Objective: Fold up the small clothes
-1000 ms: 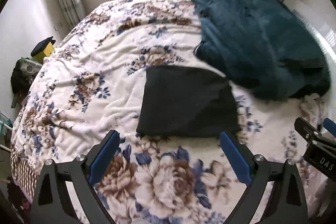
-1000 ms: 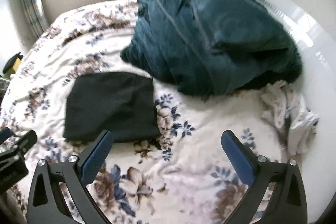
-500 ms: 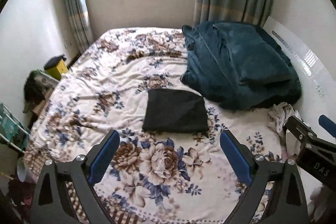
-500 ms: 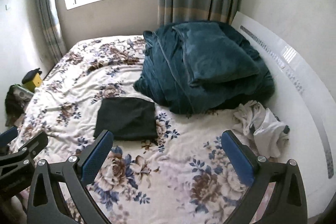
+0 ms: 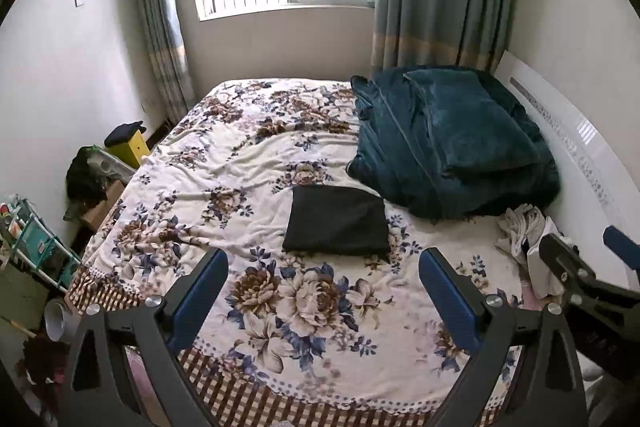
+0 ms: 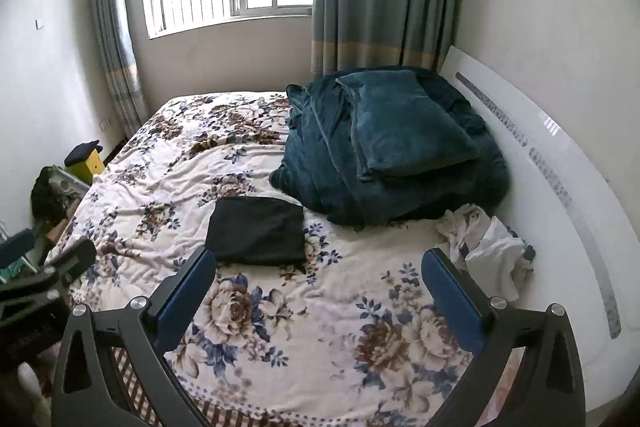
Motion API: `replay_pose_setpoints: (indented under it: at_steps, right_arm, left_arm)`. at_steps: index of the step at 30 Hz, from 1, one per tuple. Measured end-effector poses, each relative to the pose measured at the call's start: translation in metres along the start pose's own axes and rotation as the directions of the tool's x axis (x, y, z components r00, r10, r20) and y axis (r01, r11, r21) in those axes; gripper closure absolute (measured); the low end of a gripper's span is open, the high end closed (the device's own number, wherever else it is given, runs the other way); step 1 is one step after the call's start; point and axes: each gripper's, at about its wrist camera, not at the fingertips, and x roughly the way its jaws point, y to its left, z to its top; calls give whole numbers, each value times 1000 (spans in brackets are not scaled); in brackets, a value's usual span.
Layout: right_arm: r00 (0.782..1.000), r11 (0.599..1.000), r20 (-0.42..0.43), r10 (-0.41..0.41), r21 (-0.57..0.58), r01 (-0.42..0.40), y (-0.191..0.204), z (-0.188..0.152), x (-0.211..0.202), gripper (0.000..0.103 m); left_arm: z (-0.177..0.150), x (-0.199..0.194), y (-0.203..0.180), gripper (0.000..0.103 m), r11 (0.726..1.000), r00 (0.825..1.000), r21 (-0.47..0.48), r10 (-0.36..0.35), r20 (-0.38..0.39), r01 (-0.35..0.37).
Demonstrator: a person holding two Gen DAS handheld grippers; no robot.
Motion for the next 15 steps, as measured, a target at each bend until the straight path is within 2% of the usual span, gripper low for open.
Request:
replay_pose_setpoints:
  at_steps: [4, 15]
  right_arm:
    - [1000, 1000, 12, -12, 5, 12, -6, 0, -10, 0]
    - [999, 1000, 49, -17, -12, 18, -12, 3, -25, 0]
  left_arm:
    - [0, -11, 0, 0, 1000, 1000, -9, 4, 18, -3]
    - [-5, -26, -3, 0, 999, 999, -17, 28, 43, -28]
